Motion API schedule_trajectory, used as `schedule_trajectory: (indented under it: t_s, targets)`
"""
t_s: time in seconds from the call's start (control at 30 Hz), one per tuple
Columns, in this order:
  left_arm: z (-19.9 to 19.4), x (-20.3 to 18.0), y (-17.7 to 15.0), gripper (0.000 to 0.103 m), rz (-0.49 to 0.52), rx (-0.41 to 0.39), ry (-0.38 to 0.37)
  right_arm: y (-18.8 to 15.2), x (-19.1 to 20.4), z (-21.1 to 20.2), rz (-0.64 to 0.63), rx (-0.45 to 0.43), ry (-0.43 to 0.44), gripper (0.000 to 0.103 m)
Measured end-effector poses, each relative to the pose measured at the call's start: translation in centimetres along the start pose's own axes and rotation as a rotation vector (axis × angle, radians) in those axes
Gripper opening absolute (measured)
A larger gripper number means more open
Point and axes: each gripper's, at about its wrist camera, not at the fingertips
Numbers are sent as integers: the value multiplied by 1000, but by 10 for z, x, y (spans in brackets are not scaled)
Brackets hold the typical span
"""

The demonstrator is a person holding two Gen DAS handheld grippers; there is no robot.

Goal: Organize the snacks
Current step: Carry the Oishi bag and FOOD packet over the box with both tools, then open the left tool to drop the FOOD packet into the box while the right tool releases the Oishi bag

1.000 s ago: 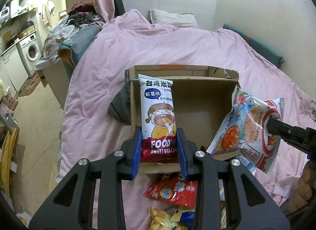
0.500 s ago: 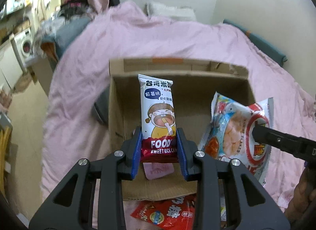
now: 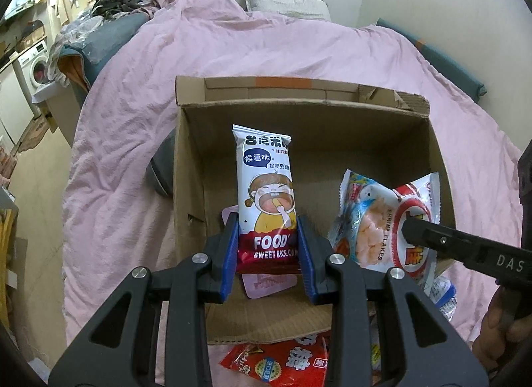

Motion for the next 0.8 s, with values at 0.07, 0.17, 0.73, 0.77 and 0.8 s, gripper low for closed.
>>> schedule_trajectory:
  t_s: [0.07, 0.17, 0.73, 0.77, 0.8]
  targets:
    - [3, 0, -1, 30, -5, 10, -2, -1, -1, 1, 4, 8, 1, 22]
    - [5, -1, -3, 30, 0, 18, -9, -1, 2, 1, -4, 13, -5, 22]
    - [0, -1, -5, 30, 7, 7, 24, 2, 13, 6, -54, 25, 4, 24]
    - [0, -1, -5, 30, 5, 8, 25, 2, 14, 6, -56, 25, 2, 24]
    - [0, 0, -5, 31, 4, 9, 24, 2, 14, 6, -57, 24, -2, 25]
Point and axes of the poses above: each gripper's, at about its wrist camera, not at the fingertips, and z roughly the way its jaws point, x to its left, y to its top, and after that the axes turned 1 degree about z, right-handed
